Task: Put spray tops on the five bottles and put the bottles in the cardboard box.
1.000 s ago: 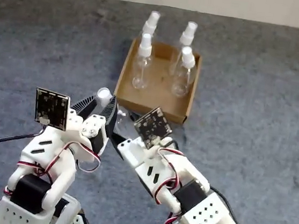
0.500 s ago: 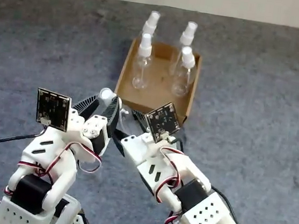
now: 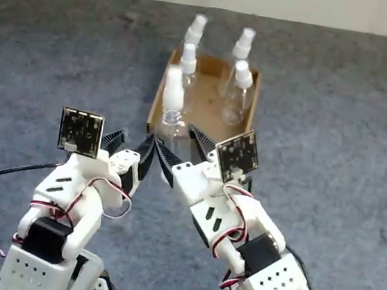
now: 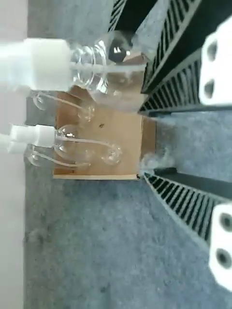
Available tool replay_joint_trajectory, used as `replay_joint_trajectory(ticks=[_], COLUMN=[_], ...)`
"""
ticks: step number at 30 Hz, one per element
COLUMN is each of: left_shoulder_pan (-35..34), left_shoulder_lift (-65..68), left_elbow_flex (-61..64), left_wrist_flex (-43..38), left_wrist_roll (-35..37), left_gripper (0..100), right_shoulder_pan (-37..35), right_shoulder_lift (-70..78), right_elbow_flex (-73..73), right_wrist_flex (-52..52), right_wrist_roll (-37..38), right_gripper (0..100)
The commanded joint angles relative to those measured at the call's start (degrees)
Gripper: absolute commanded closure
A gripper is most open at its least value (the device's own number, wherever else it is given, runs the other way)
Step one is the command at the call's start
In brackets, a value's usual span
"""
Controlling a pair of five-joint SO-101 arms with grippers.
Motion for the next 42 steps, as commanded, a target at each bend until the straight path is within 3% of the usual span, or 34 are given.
replay_joint_trajectory(ticks=[1, 11, 16, 21, 24, 29, 34, 42], left_shoulder_pan=[0.3, -9.1, -8.1, -1.7, 1.5, 4.5, 4.0, -0.7], left_shoulder_lift=[-0.7, -0.7, -0.7, -0.7, -0.7, -0.7, -0.7, -0.1], left_elbow_flex=[-2.4, 1.0, 4.5, 6.4, 6.4, 5.9, 6.1, 6.5], left_wrist_flex=[0.0, -0.5, -4.9, -6.7, -6.6, -5.8, -5.7, -7.6], left_wrist_roll=[-0.7, -0.8, -1.0, -11.7, -13.5, -14.4, -14.5, -14.5], left_gripper=[83, 83, 83, 83, 82, 69, 68, 68], right_shoulder_pan=[0.6, 4.2, 8.3, 8.4, 6.5, 2.2, -0.8, -1.7], right_shoulder_lift=[-1.1, -3.9, -1.4, 11.7, 17.4, 25.9, 28.2, 20.2], right_elbow_flex=[-1.6, -6.7, -6.8, -12.8, -18.0, -22.9, -25.5, -32.4], right_wrist_flex=[-1.5, 0.4, -7.4, -7.3, -4.7, -0.2, 3.3, 19.8], right_wrist_roll=[-0.4, -0.4, 4.7, 7.1, 7.1, 7.4, 7.3, 7.1], right_gripper=[99.5, 99.5, 99.5, 99.5, 99.5, 99.5, 99.5, 99.5])
